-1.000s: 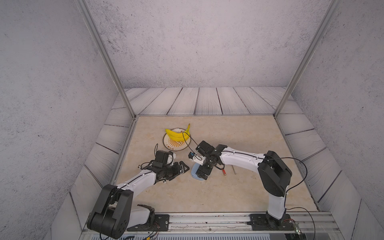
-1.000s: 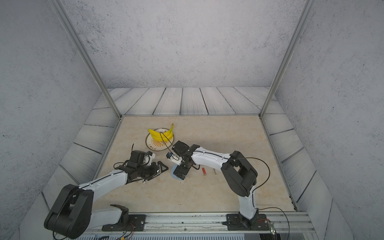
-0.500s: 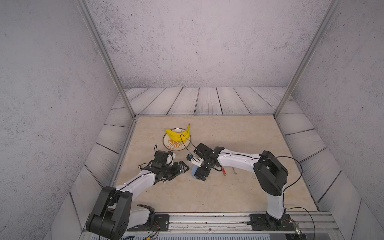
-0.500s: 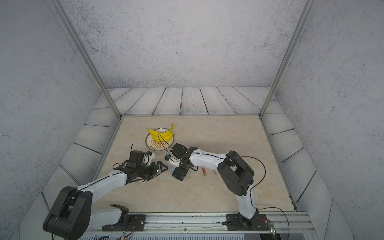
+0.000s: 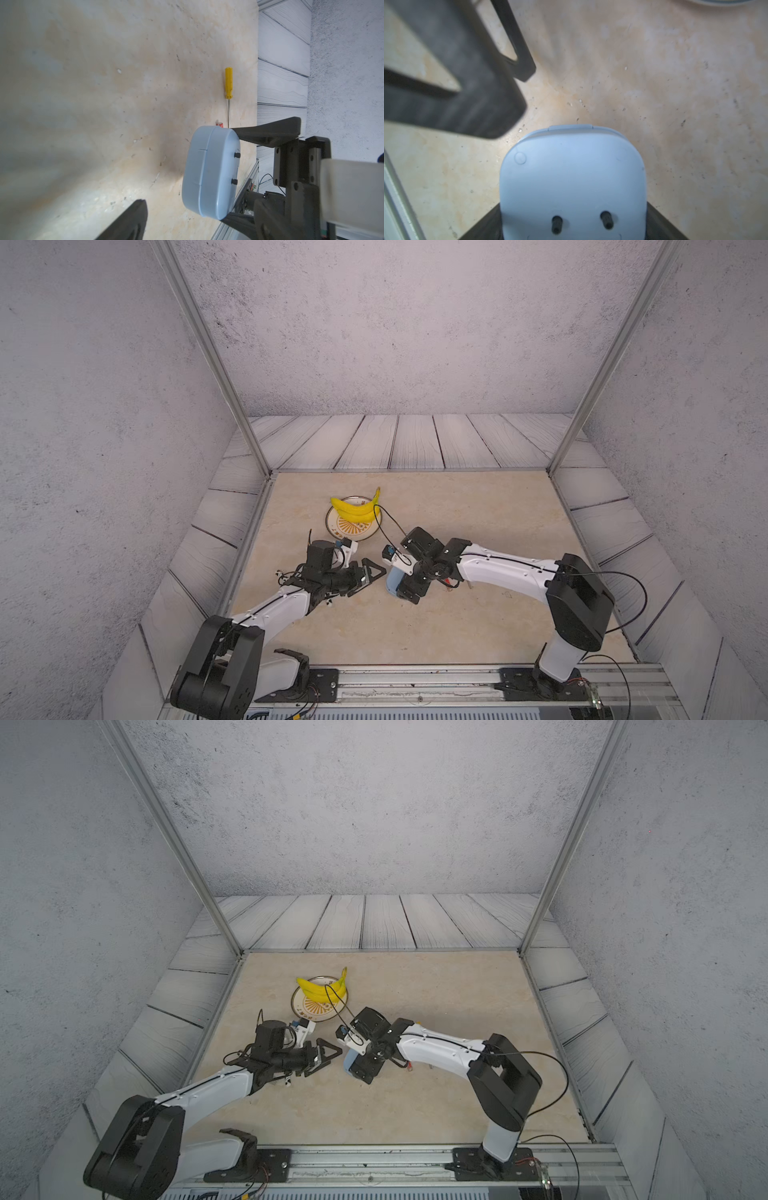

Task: Remove the battery from the alarm
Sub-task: Adjust the alarm at the center of the board.

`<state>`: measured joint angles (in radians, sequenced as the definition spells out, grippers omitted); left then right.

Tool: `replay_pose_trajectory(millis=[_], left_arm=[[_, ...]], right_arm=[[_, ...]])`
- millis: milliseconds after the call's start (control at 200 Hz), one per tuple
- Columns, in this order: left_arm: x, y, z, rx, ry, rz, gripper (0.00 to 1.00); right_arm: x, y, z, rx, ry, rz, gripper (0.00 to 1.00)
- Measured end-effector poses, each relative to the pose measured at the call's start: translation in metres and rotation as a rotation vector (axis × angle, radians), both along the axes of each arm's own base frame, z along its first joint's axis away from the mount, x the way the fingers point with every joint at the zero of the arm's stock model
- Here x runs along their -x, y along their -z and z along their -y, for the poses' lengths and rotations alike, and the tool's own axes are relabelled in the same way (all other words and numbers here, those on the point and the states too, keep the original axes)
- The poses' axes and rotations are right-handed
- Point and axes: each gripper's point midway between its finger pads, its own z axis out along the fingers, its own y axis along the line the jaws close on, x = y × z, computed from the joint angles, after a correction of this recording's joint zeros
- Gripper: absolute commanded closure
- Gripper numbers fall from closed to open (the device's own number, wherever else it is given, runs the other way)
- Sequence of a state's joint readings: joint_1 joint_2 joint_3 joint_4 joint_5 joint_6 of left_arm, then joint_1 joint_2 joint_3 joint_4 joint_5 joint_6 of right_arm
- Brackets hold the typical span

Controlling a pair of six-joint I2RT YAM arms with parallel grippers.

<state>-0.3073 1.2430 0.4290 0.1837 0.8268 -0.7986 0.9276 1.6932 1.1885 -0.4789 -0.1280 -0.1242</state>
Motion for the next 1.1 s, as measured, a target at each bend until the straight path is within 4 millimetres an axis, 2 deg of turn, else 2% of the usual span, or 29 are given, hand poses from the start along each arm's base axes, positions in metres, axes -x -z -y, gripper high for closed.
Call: replay_pose_trajectory(millis=[180, 380, 600, 756, 946, 1101], left_arm=[[0.006, -0.01, 0.017, 0.066, 0.062, 0.004, 0.24], [0.011, -0.019, 0.036, 0.122, 0.124, -0.002, 0.44], [0.009, -0.024, 0.042, 0.134, 0.137, 0.004, 0.56], [0.009, -0.029, 0.046, 0.127, 0.16, 0.027, 0.57], [0.006, -0.041, 0.054, 0.046, 0.186, 0.105, 0.57], [-0.018, -0.044, 0.053, -0.106, 0.147, 0.203, 0.58]], right_arm=[[0.0, -0.026, -0.004, -0.084, 0.014, 0.035, 0.17], [-0.001, -0.028, -0.006, -0.11, 0.026, 0.036, 0.17], [0.001, -0.033, -0.003, -0.124, 0.035, 0.04, 0.12], [0.003, -0.037, 0.002, -0.135, 0.052, 0.038, 0.0], [0.01, -0.052, 0.02, -0.154, 0.085, 0.068, 0.0], [0.022, -0.074, 0.046, -0.18, 0.139, 0.101, 0.0]])
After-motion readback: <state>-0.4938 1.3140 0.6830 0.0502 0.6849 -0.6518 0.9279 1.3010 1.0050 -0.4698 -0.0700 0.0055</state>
